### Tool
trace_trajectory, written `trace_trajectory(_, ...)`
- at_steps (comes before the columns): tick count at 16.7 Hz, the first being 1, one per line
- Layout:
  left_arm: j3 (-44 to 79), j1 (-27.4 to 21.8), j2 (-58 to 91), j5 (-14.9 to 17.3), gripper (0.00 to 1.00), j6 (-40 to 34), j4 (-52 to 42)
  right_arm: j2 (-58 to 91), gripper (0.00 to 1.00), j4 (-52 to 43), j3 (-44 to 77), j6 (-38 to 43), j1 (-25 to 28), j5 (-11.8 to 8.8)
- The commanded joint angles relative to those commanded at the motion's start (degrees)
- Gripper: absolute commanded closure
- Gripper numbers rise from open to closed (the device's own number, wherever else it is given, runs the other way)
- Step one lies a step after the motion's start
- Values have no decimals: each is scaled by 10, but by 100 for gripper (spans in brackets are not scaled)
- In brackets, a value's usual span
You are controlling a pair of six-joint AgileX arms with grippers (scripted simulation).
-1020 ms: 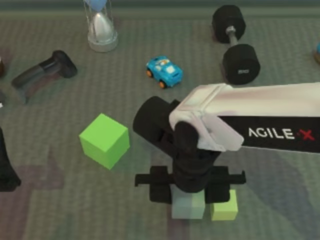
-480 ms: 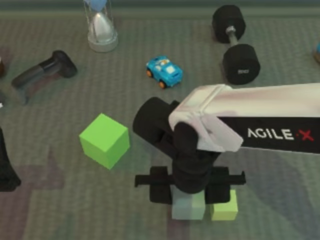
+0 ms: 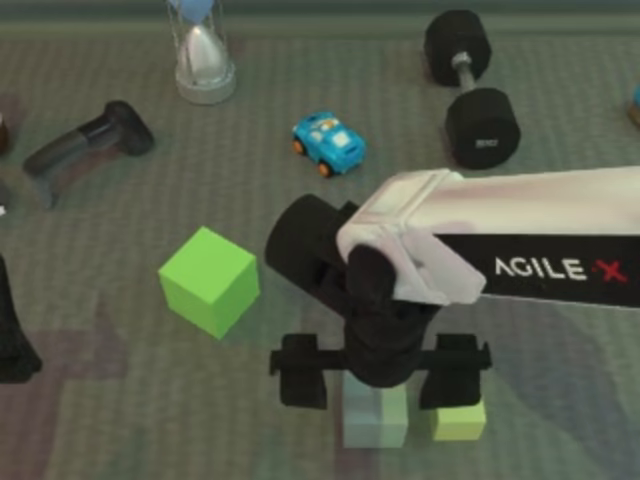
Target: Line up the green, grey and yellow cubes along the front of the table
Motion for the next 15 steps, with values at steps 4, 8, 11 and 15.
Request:
trace_trajectory(4, 0, 0, 0, 0, 0, 0, 0, 0, 0, 0, 0, 0, 0, 0)
trace_trajectory(8, 0, 0, 0, 0, 0, 0, 0, -8, 0, -24, 19, 0, 2, 0)
trace_trajectory(11, 0, 0, 0, 0, 0, 0, 0, -27, 0, -92, 59, 0, 5, -1)
trace_trajectory(15, 0, 0, 0, 0, 0, 0, 0, -50, 0, -146, 96, 0, 5, 0)
